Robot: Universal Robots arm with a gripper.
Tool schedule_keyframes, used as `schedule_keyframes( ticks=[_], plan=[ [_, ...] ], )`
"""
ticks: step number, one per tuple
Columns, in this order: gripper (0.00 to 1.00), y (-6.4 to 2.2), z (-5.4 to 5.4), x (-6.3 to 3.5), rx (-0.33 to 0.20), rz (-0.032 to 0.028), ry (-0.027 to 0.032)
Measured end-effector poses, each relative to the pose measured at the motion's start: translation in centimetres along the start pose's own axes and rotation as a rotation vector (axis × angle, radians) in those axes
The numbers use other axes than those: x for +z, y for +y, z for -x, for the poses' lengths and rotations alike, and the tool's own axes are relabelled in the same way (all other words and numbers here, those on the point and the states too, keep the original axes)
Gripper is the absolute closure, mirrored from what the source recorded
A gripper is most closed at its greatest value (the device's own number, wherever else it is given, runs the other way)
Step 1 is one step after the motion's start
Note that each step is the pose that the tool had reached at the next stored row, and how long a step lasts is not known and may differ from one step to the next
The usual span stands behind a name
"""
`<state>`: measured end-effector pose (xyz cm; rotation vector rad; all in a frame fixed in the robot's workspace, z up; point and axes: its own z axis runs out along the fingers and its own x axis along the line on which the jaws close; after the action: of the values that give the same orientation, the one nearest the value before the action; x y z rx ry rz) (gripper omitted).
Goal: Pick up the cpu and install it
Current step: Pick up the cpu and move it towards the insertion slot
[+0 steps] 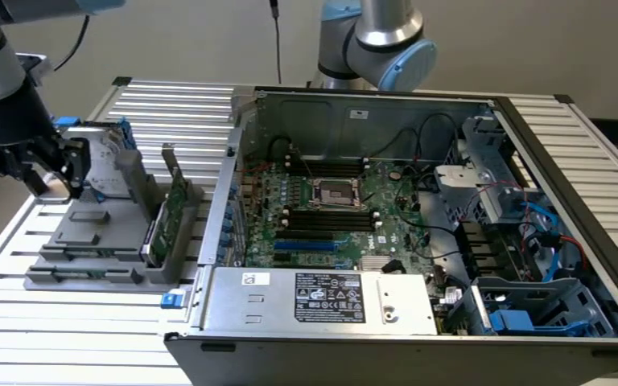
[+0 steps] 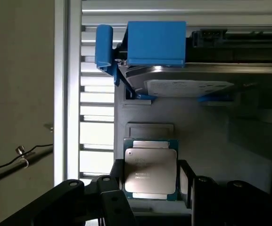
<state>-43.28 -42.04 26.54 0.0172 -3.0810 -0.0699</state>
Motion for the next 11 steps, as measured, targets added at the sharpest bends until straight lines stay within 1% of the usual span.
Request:
schedule_keyframes(
  ticks=[6,8,11],
  plan=[
    [0.45,0.11,0.0,-2.73,0.000,-0.0001,0.0002],
    [0.45,0.14,0.4,-3.66,0.000,0.0001,0.0013],
    [0.45,0.05,1.5,-5.11,0.000,0.0004,0.0071]
  ],
)
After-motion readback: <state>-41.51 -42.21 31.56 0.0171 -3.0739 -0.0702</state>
